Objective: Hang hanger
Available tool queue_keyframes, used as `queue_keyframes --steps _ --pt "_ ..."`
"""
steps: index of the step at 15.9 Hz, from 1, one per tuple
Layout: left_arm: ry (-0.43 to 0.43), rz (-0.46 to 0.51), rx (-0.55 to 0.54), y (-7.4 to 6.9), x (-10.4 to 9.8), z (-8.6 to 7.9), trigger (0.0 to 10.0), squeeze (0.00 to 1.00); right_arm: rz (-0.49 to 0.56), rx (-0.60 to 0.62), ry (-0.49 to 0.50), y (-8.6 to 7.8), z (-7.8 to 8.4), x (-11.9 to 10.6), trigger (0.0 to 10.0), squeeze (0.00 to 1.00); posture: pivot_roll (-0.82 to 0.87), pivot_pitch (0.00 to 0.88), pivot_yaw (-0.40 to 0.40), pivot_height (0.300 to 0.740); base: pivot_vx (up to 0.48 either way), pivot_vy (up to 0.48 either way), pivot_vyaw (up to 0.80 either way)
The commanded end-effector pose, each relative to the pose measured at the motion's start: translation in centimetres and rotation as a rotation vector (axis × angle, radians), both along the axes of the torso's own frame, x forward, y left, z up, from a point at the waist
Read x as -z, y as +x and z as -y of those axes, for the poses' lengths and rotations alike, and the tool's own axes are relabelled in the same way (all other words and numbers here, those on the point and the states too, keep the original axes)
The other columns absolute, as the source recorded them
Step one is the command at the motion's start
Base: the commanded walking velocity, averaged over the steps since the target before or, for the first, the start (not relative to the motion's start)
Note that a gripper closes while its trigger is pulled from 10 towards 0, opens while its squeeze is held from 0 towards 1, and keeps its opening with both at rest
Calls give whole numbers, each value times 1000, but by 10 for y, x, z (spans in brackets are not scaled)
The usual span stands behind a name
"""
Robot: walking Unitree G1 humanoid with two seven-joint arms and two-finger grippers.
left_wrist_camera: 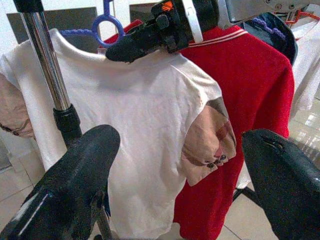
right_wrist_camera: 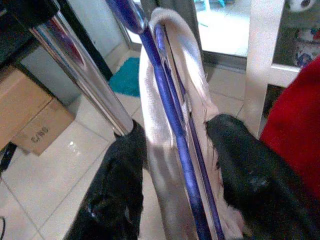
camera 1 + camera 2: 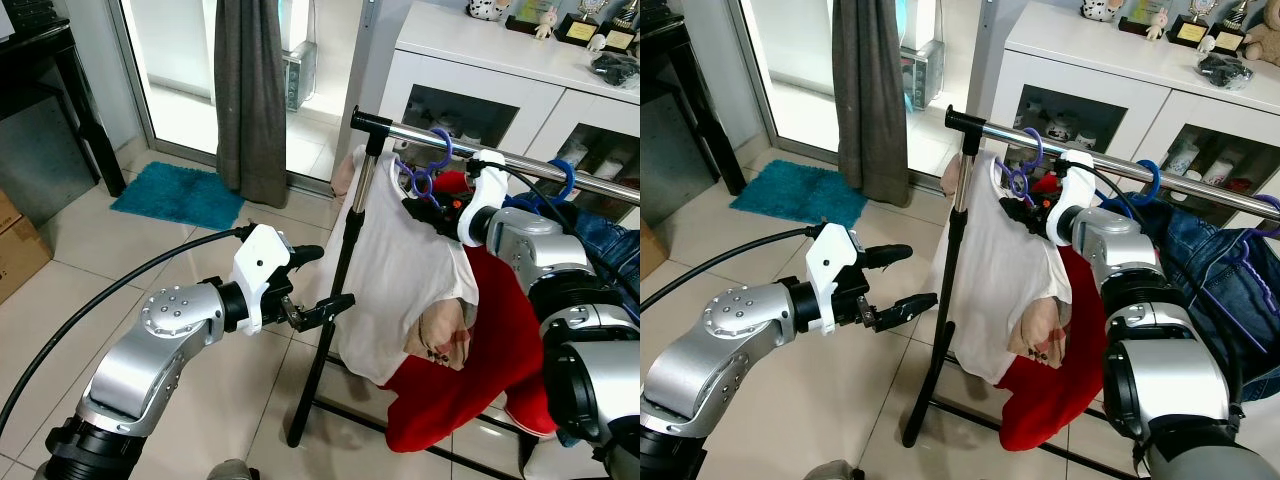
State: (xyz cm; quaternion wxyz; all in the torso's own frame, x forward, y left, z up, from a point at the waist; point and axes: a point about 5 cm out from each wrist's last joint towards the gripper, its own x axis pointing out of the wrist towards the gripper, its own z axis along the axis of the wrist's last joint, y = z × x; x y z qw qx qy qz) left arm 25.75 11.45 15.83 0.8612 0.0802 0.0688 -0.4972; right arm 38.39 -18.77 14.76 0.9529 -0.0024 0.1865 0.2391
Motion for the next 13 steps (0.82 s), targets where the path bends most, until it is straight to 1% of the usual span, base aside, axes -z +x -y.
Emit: queue_keyframes --steps 1,10,12,13 --pt "10 14 10 1 -1 2 10000 0 -1 12 -4 3 3 -6 0 0 36 0 -105 740 0 0 0" --pt "11 17 5 3 -2 1 10000 0 -20 32 28 3 5 -5 0 0 37 0 -104 740 0 0 0" --pt "12 18 5 3 -3 1 10000 0 -13 32 38 3 5 -6 0 0 37 0 -104 740 0 0 0" --pt "12 19 5 3 -3 1 10000 0 6 14 41 3 4 -8 0 0 37 0 -103 740 0 0 0"
